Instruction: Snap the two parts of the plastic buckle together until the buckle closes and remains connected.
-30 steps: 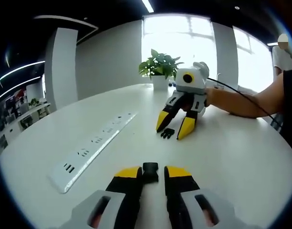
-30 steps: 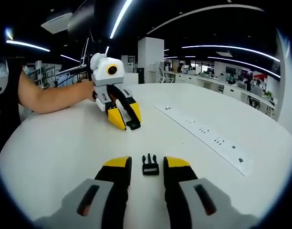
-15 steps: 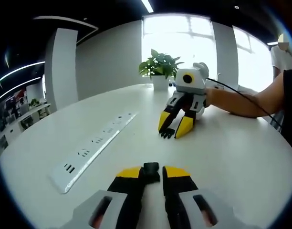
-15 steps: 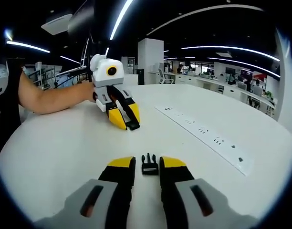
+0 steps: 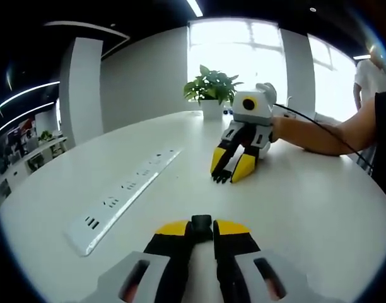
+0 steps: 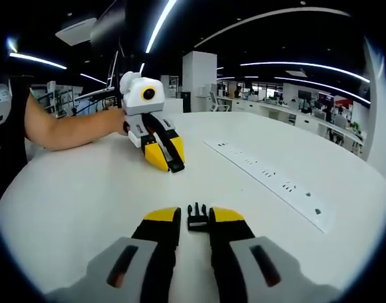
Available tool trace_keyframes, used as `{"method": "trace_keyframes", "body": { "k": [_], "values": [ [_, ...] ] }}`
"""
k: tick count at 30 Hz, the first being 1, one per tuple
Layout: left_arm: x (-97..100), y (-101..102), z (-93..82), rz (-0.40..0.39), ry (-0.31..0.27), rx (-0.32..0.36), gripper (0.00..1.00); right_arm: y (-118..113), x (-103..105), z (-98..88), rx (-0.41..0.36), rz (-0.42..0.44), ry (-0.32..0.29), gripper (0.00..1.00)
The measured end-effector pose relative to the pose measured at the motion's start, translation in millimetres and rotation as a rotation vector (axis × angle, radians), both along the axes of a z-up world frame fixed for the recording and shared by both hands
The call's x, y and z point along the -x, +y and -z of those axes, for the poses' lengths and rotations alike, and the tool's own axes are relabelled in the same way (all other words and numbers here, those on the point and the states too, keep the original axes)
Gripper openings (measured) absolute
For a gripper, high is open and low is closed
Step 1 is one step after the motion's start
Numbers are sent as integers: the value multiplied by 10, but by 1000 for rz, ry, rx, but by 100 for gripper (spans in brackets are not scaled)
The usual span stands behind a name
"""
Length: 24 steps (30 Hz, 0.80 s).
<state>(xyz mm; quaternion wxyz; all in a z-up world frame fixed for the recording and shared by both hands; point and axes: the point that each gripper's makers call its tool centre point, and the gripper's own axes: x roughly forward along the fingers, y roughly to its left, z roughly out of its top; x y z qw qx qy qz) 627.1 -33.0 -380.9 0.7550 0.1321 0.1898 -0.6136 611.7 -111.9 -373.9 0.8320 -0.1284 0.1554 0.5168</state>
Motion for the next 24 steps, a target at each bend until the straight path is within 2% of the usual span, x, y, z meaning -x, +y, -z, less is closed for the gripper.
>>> {"method": "trace_keyframes", "body": {
  "k": [10,24],
  "values": [
    [14,0,-5,0,-1,0,13,2,-15,-9,4,-3,-7,15],
    [-13,4,-1,-12,3,-3,12,-6,-41,-7,9,3,-2,15]
  ]
}}
